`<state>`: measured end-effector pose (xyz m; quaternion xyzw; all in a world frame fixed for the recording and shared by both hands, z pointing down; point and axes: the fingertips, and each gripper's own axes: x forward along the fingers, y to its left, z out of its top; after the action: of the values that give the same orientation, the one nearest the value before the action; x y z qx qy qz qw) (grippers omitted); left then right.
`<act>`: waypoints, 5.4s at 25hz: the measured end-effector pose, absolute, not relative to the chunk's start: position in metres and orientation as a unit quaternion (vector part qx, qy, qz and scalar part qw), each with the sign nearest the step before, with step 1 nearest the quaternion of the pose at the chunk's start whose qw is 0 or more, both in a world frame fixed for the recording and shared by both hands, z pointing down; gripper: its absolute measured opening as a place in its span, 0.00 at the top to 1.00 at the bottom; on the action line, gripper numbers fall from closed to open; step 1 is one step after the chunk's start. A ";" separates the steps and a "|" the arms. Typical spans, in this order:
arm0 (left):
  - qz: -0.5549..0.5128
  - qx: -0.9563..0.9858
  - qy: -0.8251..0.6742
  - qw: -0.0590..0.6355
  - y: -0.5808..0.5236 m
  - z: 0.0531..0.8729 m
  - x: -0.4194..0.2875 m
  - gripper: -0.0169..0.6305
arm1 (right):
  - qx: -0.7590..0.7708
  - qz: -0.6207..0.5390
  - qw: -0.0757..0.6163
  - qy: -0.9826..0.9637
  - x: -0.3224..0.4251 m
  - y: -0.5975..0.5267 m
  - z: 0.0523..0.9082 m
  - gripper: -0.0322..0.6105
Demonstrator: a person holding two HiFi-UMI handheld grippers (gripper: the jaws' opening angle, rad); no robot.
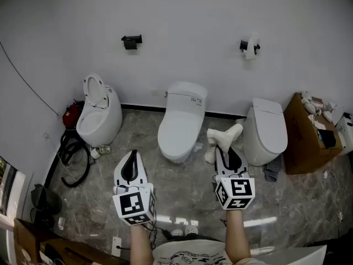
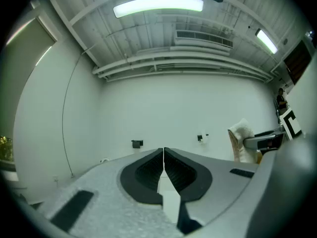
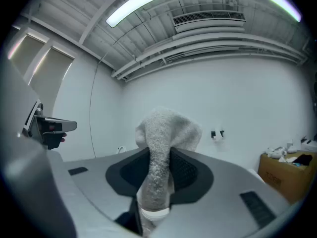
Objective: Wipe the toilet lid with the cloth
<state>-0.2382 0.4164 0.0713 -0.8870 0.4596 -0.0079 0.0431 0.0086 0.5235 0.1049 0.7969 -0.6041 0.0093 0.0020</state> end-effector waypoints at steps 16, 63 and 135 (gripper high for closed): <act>-0.009 -0.883 0.467 0.043 0.410 0.076 -0.228 0.95 | 0.793 0.005 0.006 -0.609 0.020 0.514 0.111 0.78; -0.025 -0.894 0.447 0.014 0.051 0.111 -0.104 0.95 | 0.801 0.032 0.021 -0.597 0.134 0.170 0.138 0.77; -0.227 -0.800 0.543 -0.113 -0.192 0.462 -0.064 0.95 | 0.615 0.248 0.297 -0.687 0.203 -0.164 0.584 0.77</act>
<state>-0.0641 -0.1916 0.4623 -0.8004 0.5432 -0.2270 -0.1133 0.2032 -0.1645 0.5836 0.6154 -0.6866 0.2481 0.2971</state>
